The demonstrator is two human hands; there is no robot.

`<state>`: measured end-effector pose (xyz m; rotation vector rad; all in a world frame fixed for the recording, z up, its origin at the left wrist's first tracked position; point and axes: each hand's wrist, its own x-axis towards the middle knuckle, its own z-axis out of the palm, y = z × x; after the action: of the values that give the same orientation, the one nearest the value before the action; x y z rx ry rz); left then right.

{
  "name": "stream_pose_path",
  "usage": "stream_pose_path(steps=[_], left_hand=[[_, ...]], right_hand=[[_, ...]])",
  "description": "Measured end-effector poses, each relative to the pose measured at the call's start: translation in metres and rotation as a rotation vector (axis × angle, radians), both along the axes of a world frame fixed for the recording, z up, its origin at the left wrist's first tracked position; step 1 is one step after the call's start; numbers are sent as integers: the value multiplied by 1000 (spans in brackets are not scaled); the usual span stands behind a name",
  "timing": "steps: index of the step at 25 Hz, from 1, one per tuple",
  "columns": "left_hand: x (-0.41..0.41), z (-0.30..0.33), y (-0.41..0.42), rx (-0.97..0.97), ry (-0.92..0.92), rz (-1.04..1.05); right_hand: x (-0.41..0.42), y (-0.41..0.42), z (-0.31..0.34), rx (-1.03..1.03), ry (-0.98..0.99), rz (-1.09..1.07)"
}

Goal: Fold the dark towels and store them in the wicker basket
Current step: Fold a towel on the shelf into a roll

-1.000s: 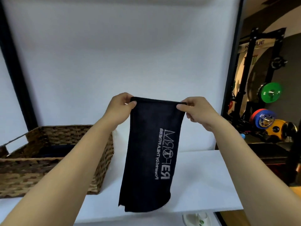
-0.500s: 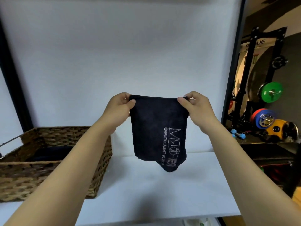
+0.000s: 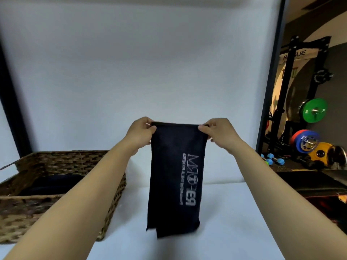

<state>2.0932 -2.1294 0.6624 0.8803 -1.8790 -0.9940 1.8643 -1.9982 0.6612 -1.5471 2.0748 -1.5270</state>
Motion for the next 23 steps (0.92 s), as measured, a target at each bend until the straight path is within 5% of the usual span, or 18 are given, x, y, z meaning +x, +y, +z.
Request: stream_pose_path(steps=[3,6,14,17,23], left_hand=[[-6,19,-5,-126,102,18],[2,-2,0,-184,111,-38],[99,-281,77,-113,-307,-328],[121,-305,94,-344,-434,-343],[83,-303,121,-734,-702,-246]], right_hand=[[-1,-4,11,-226,-19,-24],[-4,6,-7,-196,-9,15],[52,115,-259,424,173,218],[71,147,-305,301,191,192],[89,122,-305,256,811,107]])
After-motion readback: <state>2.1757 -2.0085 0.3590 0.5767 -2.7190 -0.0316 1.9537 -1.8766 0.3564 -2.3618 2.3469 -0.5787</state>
